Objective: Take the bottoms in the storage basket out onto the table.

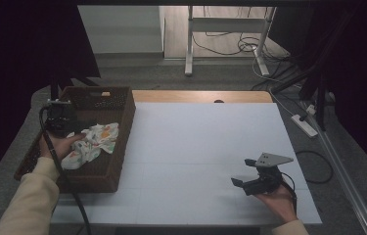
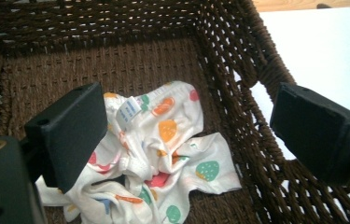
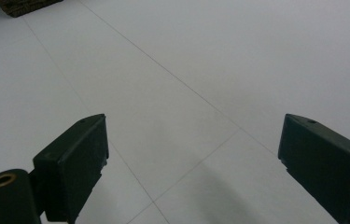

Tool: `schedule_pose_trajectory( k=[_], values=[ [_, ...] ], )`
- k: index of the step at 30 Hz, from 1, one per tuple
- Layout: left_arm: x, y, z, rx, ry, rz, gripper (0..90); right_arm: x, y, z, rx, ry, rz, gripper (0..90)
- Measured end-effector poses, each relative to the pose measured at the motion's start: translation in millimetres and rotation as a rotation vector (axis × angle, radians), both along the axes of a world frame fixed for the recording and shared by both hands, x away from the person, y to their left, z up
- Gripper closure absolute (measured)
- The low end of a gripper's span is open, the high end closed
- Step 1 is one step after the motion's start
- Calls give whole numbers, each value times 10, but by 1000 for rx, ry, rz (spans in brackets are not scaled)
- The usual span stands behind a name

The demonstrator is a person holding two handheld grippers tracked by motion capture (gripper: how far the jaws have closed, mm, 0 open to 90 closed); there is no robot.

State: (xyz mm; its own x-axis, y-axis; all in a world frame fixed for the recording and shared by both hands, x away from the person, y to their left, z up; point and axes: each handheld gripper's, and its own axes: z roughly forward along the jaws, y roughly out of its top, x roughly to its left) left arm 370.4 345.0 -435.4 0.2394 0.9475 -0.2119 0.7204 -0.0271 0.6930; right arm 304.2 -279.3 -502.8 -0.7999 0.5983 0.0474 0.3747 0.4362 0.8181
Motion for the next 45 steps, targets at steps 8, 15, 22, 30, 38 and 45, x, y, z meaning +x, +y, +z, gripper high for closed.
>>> schedule_pose_trajectory(
  k=[8, 15, 22, 30, 38, 45],
  values=[
    [87, 28, -67, 10, 23, 12, 109, 2, 1, 0, -8, 1, 3, 89],
    [170, 60, -145, 25, 55, 19, 107, 3, 6, -3, -10, 0, 2, 89],
    [245, 45, -216, 37, 92, 12, 104, 2, 15, -11, -10, 3, 5, 89],
    [322, 87, -342, 60, 149, 31, 103, 3, 14, -16, -12, 6, 6, 89],
    [334, 104, -387, 68, 184, 31, 100, 3, 13, -19, -11, 9, 7, 89],
    [374, 92, -446, 83, 232, 25, 96, 3, 19, -22, -14, 10, 10, 89]
  ],
)
